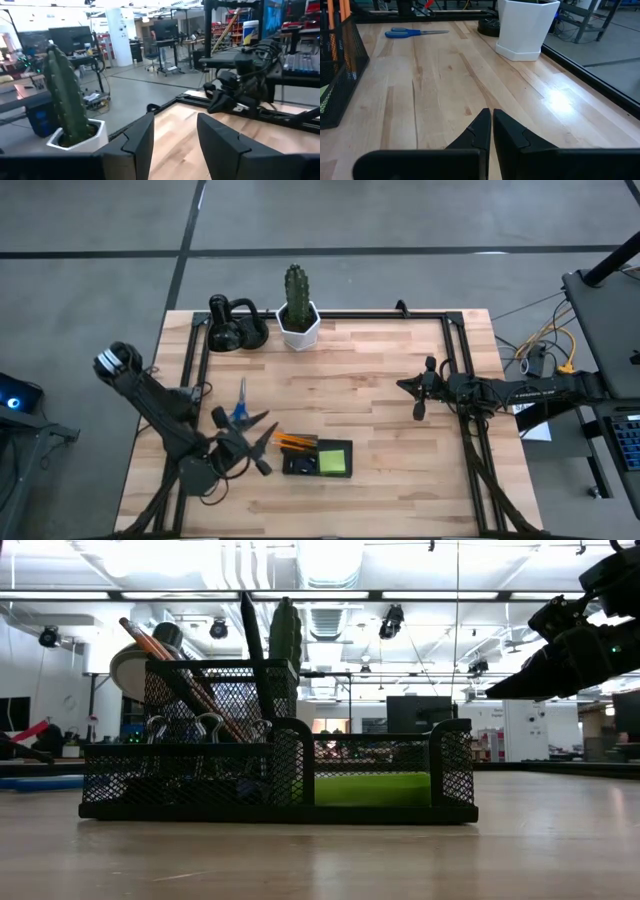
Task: Pick and place office supplies into organizer
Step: Put the blue scissor into the desk organizer
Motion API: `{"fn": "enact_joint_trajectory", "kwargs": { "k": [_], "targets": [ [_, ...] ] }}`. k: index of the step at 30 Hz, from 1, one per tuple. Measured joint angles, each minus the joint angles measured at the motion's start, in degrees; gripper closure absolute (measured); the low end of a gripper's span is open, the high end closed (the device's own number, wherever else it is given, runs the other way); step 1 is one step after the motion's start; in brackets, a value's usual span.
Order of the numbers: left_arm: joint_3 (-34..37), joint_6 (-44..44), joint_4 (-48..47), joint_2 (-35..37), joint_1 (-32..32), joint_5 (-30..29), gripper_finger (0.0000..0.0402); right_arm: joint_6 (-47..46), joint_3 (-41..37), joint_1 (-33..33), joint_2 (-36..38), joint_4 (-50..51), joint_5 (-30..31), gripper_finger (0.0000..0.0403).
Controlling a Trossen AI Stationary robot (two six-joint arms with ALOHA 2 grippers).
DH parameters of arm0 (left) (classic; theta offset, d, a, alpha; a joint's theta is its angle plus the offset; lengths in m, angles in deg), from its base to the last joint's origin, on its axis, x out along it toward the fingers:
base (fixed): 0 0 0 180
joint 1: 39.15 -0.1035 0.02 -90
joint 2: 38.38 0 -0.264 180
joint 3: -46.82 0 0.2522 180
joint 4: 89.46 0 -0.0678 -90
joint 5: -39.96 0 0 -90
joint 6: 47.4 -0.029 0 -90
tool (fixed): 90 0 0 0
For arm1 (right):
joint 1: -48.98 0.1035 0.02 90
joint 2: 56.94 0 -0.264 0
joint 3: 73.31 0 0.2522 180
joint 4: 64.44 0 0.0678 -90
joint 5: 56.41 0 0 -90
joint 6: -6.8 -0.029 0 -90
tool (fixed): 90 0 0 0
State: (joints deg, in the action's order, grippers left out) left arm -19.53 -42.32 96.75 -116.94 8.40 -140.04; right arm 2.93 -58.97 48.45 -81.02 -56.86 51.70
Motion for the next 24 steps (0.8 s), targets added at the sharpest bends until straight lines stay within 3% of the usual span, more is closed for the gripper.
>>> {"fn": "enact_joint_trajectory", "kwargs": {
  "k": [6, 13, 19, 21, 24],
  "targets": [
    [3.7, -1.5, -0.1, 1.0, -1.0, 2.2, 0.0267, 0.0, 0.0, 0.0, 0.0, 0.0, 0.0, 0.0394],
    [7.4, 1.9, 0.0, 1.0, -3.2, 27.1, 0.0267, 0.0, 0.0, 0.0, 0.0, 0.0, 0.0, 0.0394],
    [7.3, 8.0, 0.1, 0.5, -12.5, 50.0, 0.0267, 0.0, 0.0, 0.0, 0.0, 0.0, 0.0, 0.0394],
    [7.0, 7.9, -0.3, 0.3, -16.2, 54.2, 0.0267, -0.1, 0.0, 0.0, 0.0, 0.0, 0.0, 0.0394],
    [5.3, 6.8, -4.5, 0.9, -21.5, 55.2, 0.0267, -0.1, 0.0, 0.0, 0.0, 0.0, 0.0, 0.0394]
  ]
}}
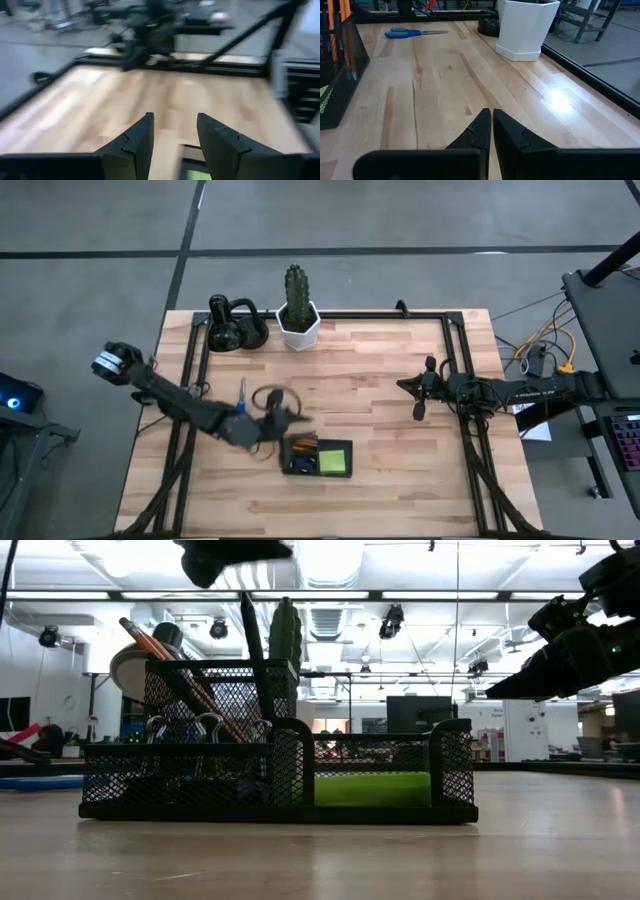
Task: Pick and place office supplies into organizer
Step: Put the blue scissor into the desk organizer
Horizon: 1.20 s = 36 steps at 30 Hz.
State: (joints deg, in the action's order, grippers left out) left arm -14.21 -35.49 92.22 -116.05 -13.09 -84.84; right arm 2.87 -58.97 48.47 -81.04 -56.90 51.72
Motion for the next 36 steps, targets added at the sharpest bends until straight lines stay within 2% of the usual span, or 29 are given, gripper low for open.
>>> {"fn": "enact_joint_trajectory", "kwargs": {
  "k": [3, 7, 13, 20, 23, 27, 33, 36],
  "targets": [
    [-2.3, 1.1, -6.7, 0.2, -4.5, 0.0, 0.0267, 0.0, 0.0, 0.0, 0.0, 0.0, 0.0, 0.0394],
    [-8.2, 7.6, -22.9, 0.2, -8.5, 0.1, 0.0267, 0.0, 0.0, 0.0, 0.0, 0.0, 0.0, 0.0394],
    [-17.5, 24.4, -50.7, 0.0, -11.1, -0.2, 0.0267, 0.0, 0.0, 0.0, 0.0, 0.0, 0.0, 0.0394],
    [-19.7, 46.8, -71.1, 0.0, -12.3, 1.1, 0.0267, 0.1, 0.0, 0.0, 0.0, 0.0, 0.0, 0.0394],
    [-19.0, 54.0, -78.1, -0.3, -12.2, 4.6, 0.0267, 0.1, 0.0, 0.0, 0.0, 0.0, 0.0, 0.0394],
    [-18.5, 63.4, -86.2, -0.5, -12.2, 13.8, 0.0267, 0.1, 0.0, 0.0, 0.0, 0.0, 0.0, 0.0394],
    [-14.1, 72.4, -88.0, -1.9, -11.3, 16.9, 0.0267, 0.1, 0.0, 0.0, 0.0, 0.0, 0.0, 0.0394],
    [-10.8, 74.8, -88.0, -3.3, -11.9, 21.9, 0.0267, 0.1, 0.0, 0.0, -0.1, 0.0, 0.0, 0.0394]
  ]
}}
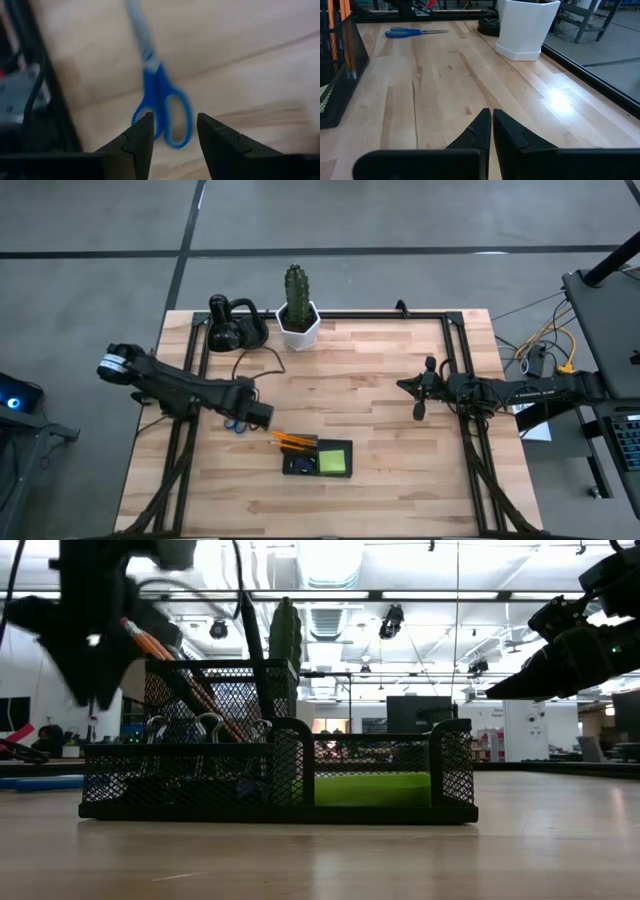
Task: Pick and place office supplies into organizer
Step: Put the blue scissor into the desk organizer
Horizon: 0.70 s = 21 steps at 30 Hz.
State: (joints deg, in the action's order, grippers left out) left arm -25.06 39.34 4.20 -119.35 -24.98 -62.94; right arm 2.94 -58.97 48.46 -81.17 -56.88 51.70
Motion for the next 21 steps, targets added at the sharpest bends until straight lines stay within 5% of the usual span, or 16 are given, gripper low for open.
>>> {"fn": "enact_joint_trajectory", "kwargs": {
  "k": [4, 21],
  "targets": [
    [3.6, 1.6, 0.1, -1.4, -0.3, 5.1, 0.0267, 0.0, 0.0, 0.0, 0.0, 0.0, 0.0, 0.0394],
    [12.8, 3.1, 10.9, -0.8, -0.3, 9.9, 0.0267, 0.0, 0.0, 0.0, 0.0, 0.0, 0.0, 0.0394]
  ]
}}
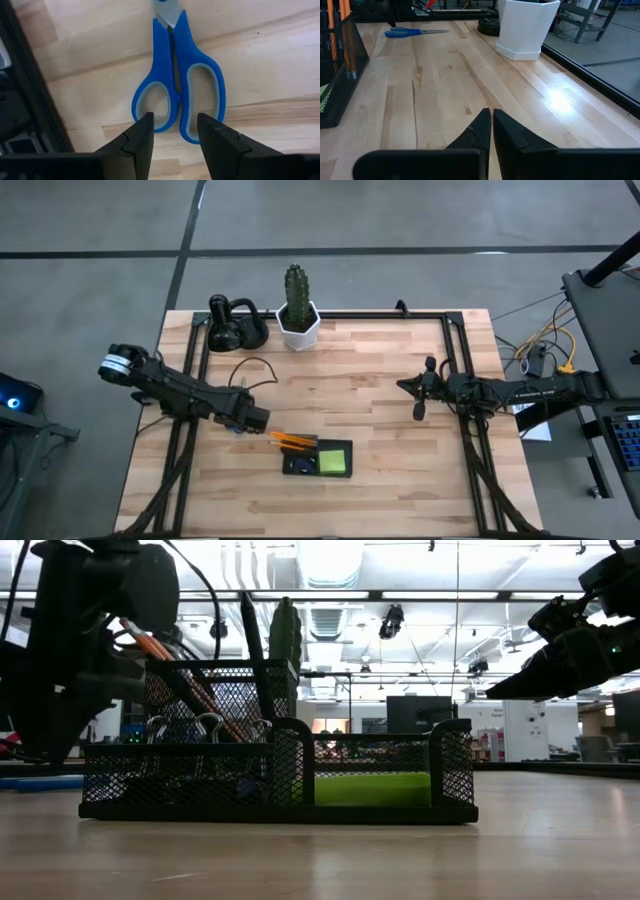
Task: Pick and place office supplies into organizer
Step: Put the blue scissor into the desk organizer
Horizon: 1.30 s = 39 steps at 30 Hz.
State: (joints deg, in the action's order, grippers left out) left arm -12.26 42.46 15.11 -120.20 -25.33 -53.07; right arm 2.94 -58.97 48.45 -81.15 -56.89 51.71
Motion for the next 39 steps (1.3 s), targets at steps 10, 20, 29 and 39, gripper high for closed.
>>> {"fn": "enact_joint_trajectory", "kwargs": {
  "k": [10, 20, 29, 39],
  "targets": [
    [2.7, 0.0, 5.3, 0.0, 0.0, 0.0, 0.0267, 0.0, 0.0, 0.0, 0.0, 0.0, 0.0, 0.0394],
    [7.1, 1.3, 9.5, 0.2, 0.0, 0.0, 0.0267, 0.0, 0.0, 0.0, 0.0, 0.0, 0.0, 0.0394],
    [8.4, 1.0, 11.8, 0.2, 0.0, 0.0, 0.0267, 0.0, 0.0, 0.0, 0.0, 0.0, 0.0, 0.0394],
    [8.4, 0.8, 12.5, 0.1, 0.0, 0.1, 0.0305, 0.0, 0.0, 0.0, 0.0, 0.0, 0.0, 0.0394]
  ]
}}
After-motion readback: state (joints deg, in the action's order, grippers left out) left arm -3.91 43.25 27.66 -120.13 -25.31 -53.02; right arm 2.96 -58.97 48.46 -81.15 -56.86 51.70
